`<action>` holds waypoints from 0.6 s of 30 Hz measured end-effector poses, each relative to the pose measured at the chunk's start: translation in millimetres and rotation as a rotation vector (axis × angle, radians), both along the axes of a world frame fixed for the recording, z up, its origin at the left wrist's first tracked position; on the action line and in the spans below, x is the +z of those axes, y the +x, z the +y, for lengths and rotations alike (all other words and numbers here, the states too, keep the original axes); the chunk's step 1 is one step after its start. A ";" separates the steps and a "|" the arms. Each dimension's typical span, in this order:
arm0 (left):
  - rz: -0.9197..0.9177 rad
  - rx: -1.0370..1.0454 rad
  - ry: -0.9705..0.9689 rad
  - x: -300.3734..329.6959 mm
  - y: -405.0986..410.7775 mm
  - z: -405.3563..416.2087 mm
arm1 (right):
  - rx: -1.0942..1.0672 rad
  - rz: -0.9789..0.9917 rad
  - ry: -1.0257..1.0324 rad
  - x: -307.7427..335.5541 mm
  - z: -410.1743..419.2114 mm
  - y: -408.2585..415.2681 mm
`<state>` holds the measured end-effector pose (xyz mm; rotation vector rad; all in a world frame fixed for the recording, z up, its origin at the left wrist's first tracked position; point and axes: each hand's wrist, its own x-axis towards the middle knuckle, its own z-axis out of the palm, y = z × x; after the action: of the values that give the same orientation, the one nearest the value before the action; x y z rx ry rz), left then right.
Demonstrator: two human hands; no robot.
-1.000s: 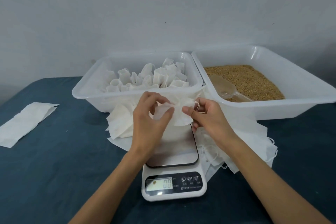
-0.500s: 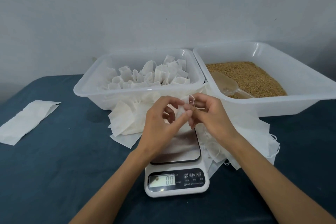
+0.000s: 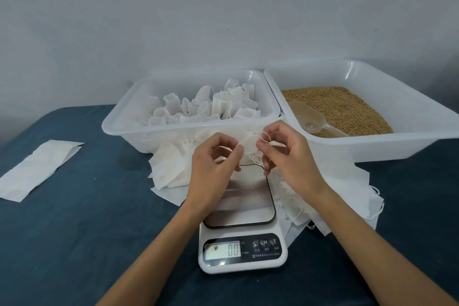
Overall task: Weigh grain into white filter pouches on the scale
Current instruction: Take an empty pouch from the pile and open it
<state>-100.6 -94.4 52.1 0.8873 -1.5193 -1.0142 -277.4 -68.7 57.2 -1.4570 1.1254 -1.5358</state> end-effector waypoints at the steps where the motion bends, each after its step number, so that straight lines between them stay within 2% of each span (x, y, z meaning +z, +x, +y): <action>1: 0.018 0.001 0.015 -0.5 0.3 -0.6 | -0.044 0.105 -0.065 -1.6 0.8 1.3; 4: 0.071 -0.014 0.055 -0.8 0.4 -1.8 | -0.142 0.413 -0.236 -7.0 2.2 4.5; 7: 0.069 -0.034 0.022 -0.8 0.0 -1.0 | -0.156 0.536 -0.253 -8.3 1.8 4.9; 9: 0.044 -0.065 -0.020 -1.2 -0.5 0.5 | -0.134 0.468 -0.180 -6.9 2.6 6.3; 11: 0.012 -0.113 -0.052 -1.2 -1.4 2.1 | -0.088 0.311 -0.079 -3.2 4.8 8.4; 14: -0.029 -0.161 -0.064 -0.1 -2.7 4.5 | -0.058 0.158 -0.048 2.3 5.6 7.0; 18: -0.003 0.001 -0.041 0.6 -0.5 3.2 | -0.052 -0.060 -0.011 7.2 1.6 -0.5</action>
<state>-101.1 -91.2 52.8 0.8613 -1.5371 -0.9782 -278.0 -67.1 64.4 -1.3893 1.1287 -1.6139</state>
